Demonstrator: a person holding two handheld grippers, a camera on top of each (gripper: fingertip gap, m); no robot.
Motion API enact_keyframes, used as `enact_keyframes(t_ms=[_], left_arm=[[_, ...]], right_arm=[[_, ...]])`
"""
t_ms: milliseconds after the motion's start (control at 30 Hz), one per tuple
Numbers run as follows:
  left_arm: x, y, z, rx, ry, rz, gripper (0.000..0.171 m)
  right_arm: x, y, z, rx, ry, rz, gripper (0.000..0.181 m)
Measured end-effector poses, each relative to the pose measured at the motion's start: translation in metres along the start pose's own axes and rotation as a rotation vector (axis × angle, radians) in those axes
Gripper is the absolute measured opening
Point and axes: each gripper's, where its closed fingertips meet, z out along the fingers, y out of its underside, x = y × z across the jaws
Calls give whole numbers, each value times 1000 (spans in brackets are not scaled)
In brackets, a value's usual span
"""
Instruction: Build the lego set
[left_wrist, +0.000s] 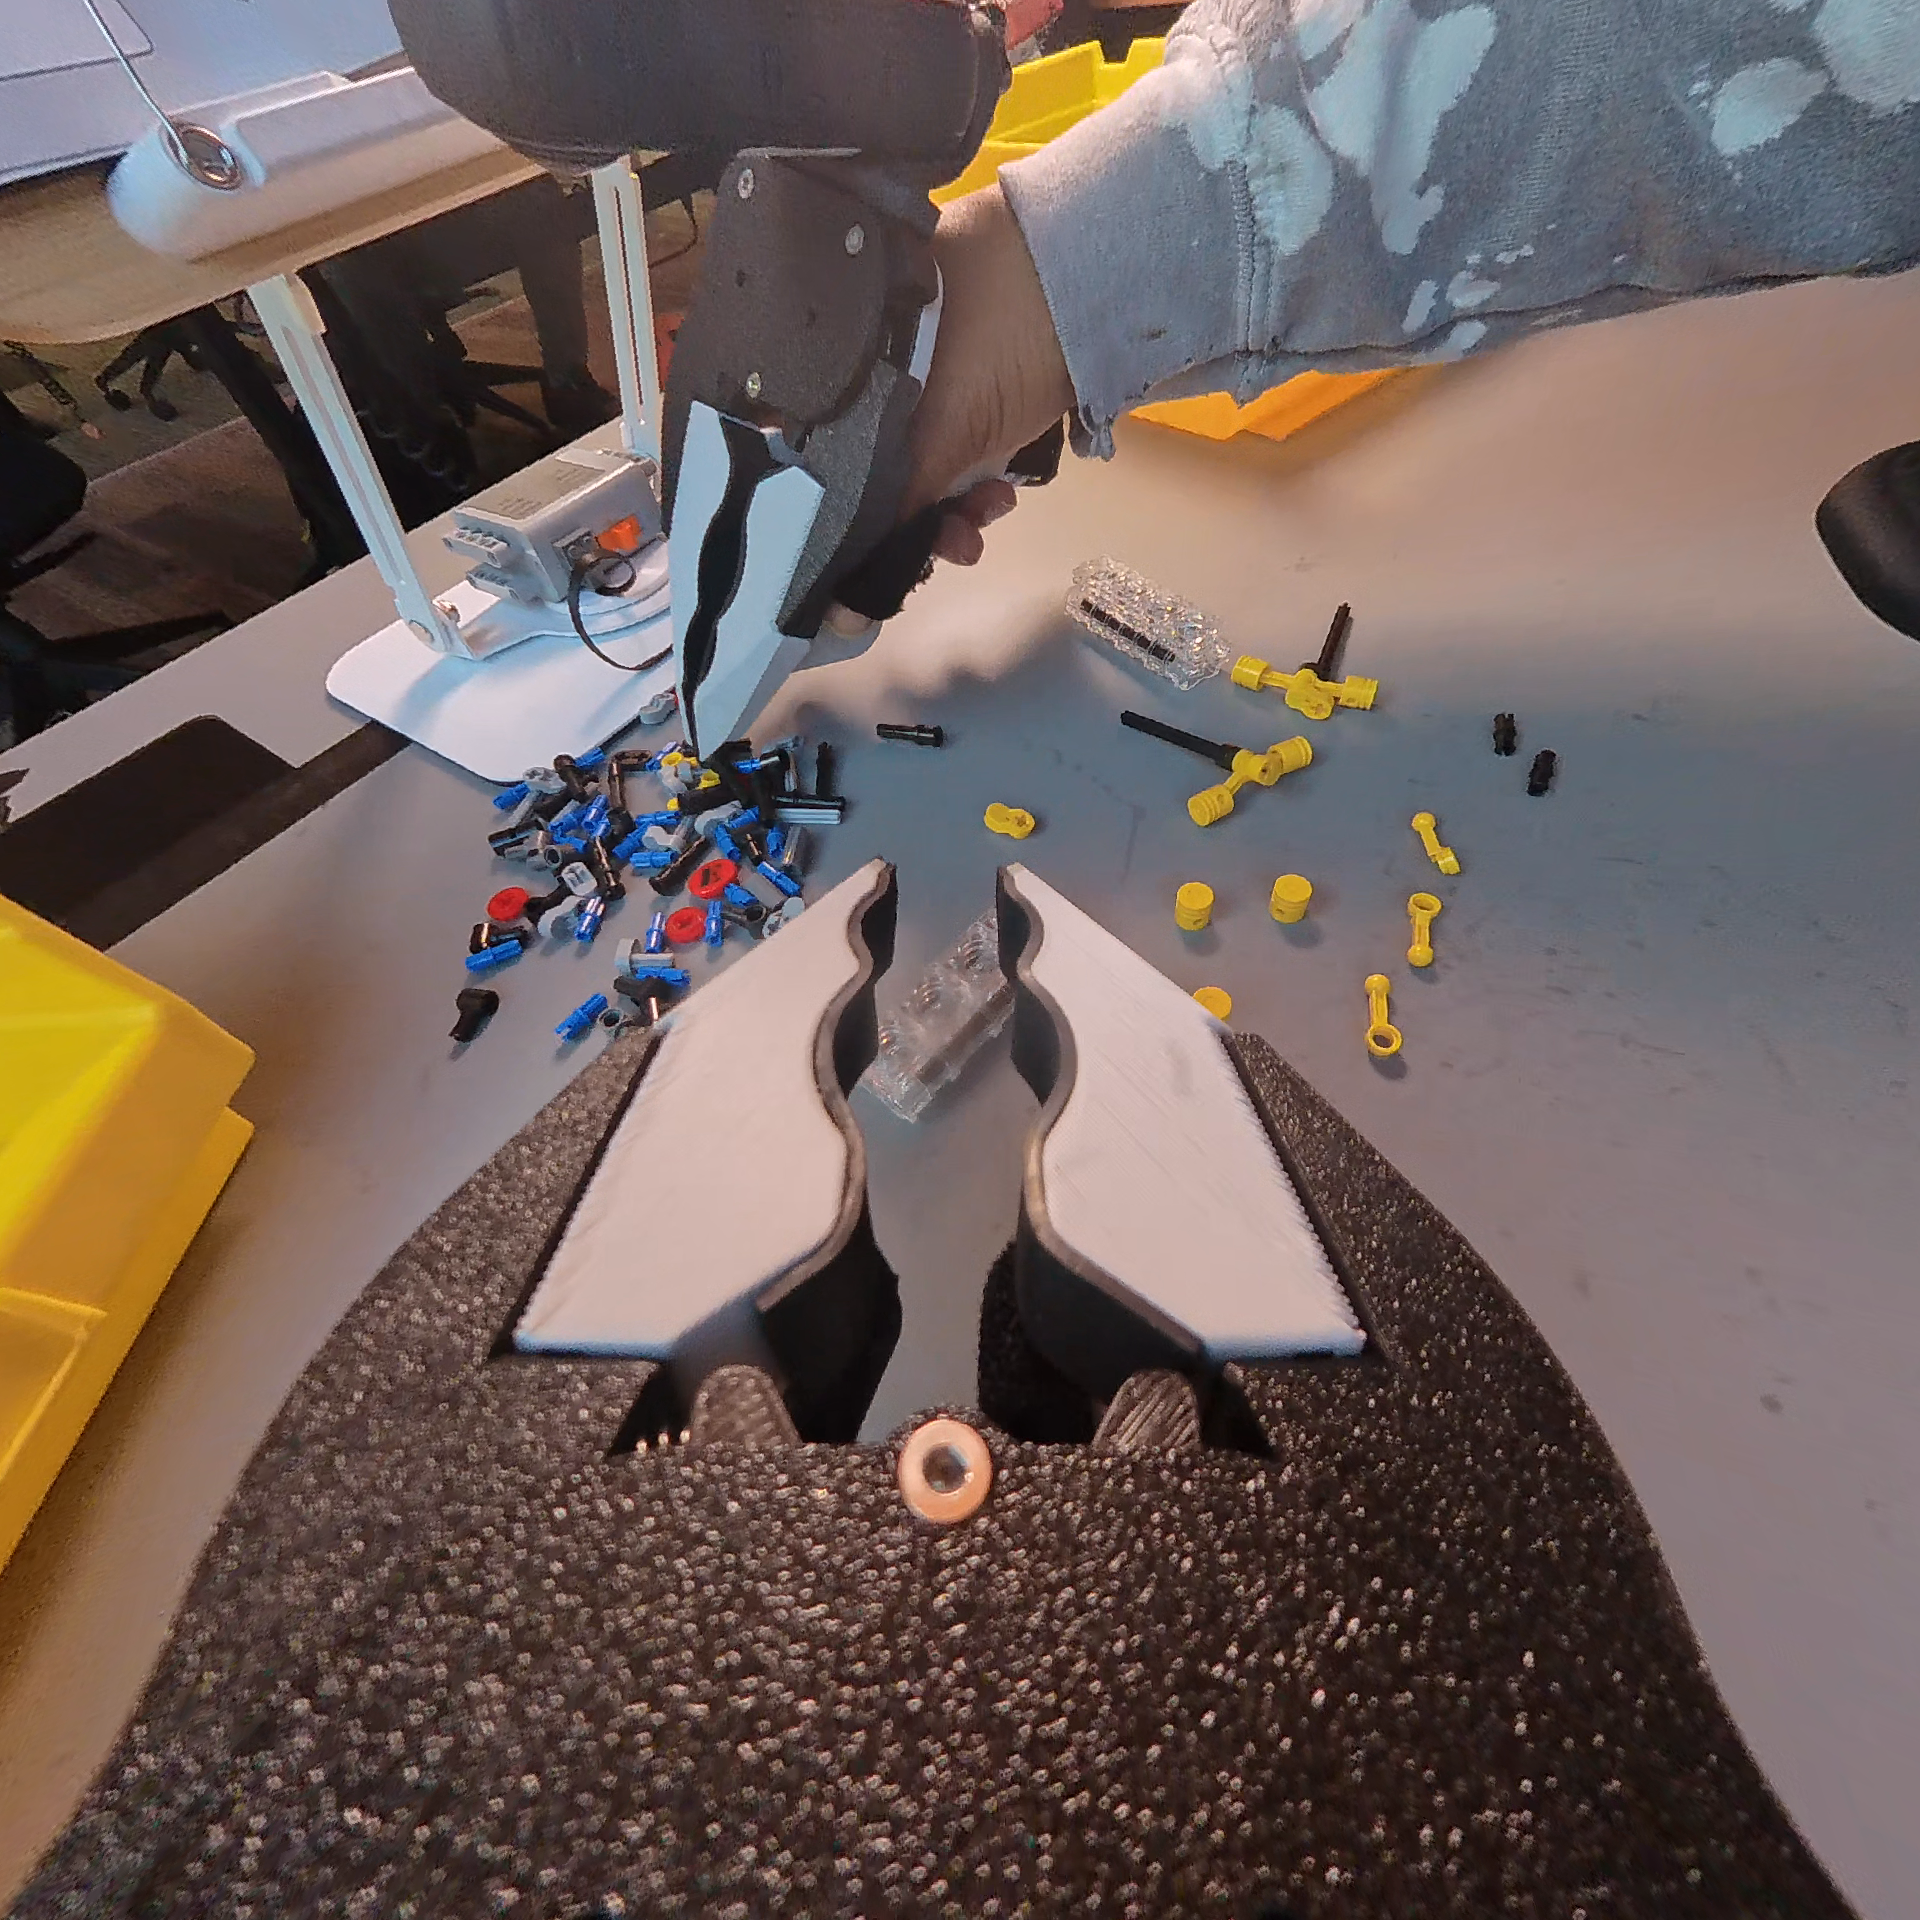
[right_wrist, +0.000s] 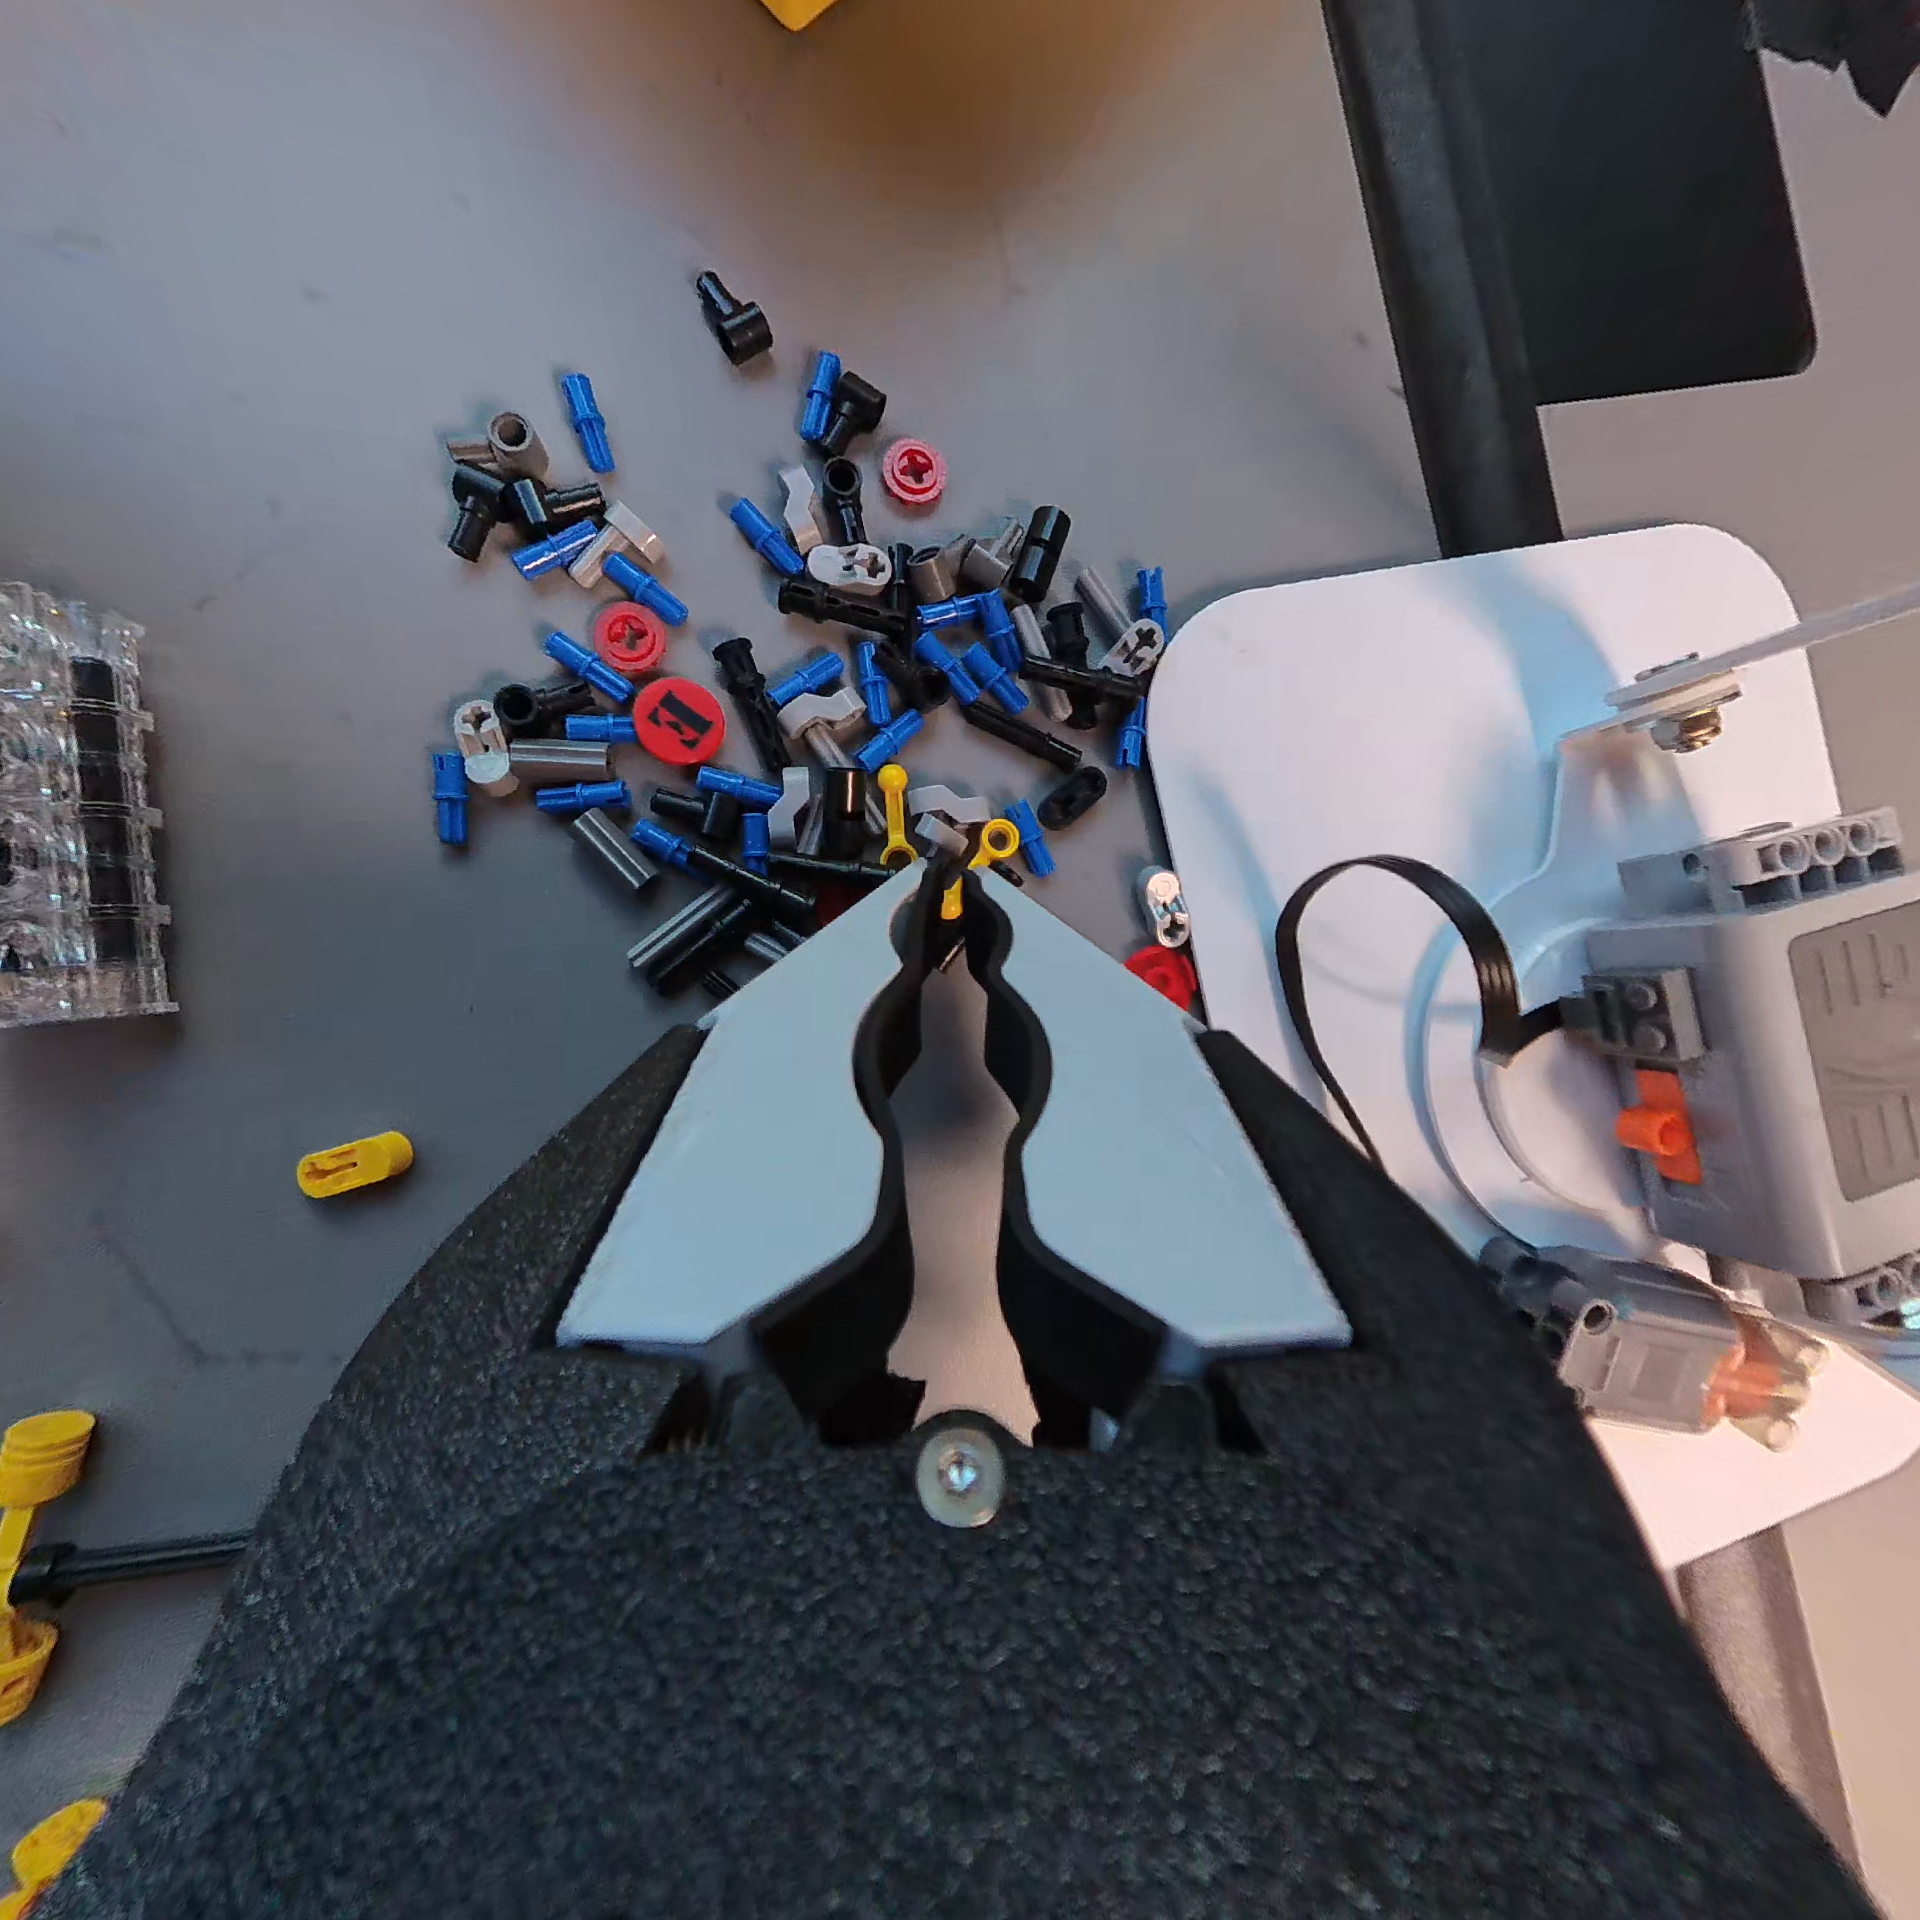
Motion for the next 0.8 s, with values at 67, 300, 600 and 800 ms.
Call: enact_keyframes(t_ms=[67, 300, 600, 800], left_arm=[[-1, 0, 0, 0, -4, -3, 19], [-4, 2, -1, -5, -3, -12, 19], [-6, 6, 1, -16, 0, -23, 19], [-7, 7, 2, -22, 6, -32, 19]], right_arm=[[0, 1, -1, -11, -22, 14, 5], [-7, 8, -8, -67, -135, -39, 19], [4, -5, -4, -53, -161, -11, 9], [3, 2, 5, -109, -184, -9, 8]])
